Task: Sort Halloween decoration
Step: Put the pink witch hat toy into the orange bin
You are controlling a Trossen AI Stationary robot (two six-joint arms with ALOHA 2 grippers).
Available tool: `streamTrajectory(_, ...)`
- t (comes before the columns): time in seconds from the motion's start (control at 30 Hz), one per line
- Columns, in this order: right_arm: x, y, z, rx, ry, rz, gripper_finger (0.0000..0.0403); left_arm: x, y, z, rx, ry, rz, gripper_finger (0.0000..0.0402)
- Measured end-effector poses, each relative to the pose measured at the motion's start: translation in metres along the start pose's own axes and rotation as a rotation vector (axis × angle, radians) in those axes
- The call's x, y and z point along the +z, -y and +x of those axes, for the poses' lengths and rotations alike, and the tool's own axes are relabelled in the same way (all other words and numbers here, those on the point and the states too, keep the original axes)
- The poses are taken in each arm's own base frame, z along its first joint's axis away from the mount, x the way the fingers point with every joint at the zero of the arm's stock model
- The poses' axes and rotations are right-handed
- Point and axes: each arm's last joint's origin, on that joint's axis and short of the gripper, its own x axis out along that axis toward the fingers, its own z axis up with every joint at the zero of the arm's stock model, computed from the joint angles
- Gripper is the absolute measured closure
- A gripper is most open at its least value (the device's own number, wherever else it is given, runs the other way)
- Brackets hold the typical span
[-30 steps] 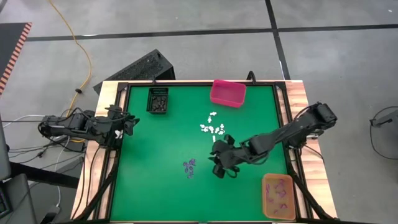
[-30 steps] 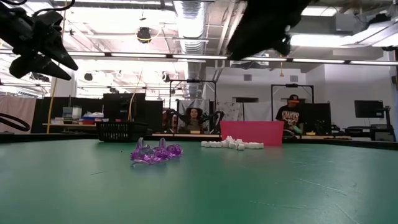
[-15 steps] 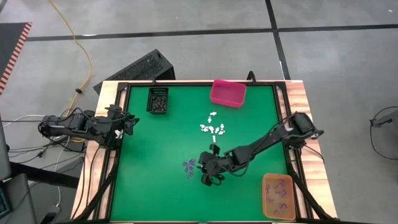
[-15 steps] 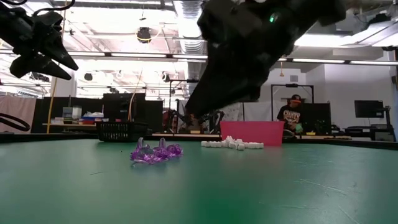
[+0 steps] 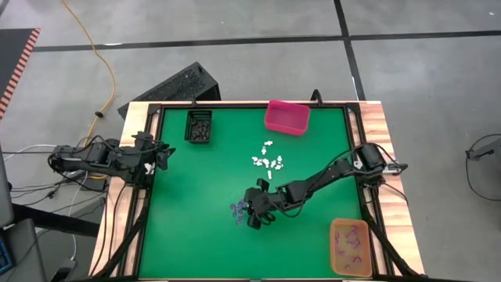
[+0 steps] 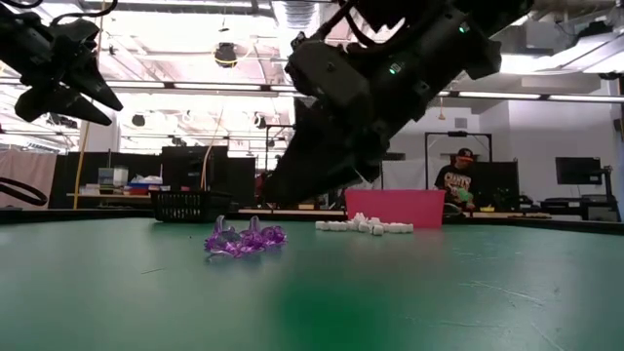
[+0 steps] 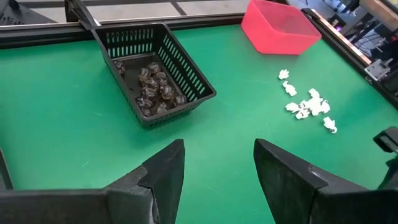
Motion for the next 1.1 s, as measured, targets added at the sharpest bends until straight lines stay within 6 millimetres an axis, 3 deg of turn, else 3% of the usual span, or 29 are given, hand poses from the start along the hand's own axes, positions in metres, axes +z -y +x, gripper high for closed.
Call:
streamTrajectory(0.73, -0.002, 0.004, 0.005, -0.02, -0.004, -0.001, 0.0232, 0.0, 0.0, 0.0, 0.007, 0.008, -0.001, 0.0219)
streamTrajectory(1.1, -0.01, 0.001, 0.022, -0.002, 0.006, 0.037, 0.0232, 0.0, 0.0, 0.0, 0.008, 0.008, -0.001, 0.0219)
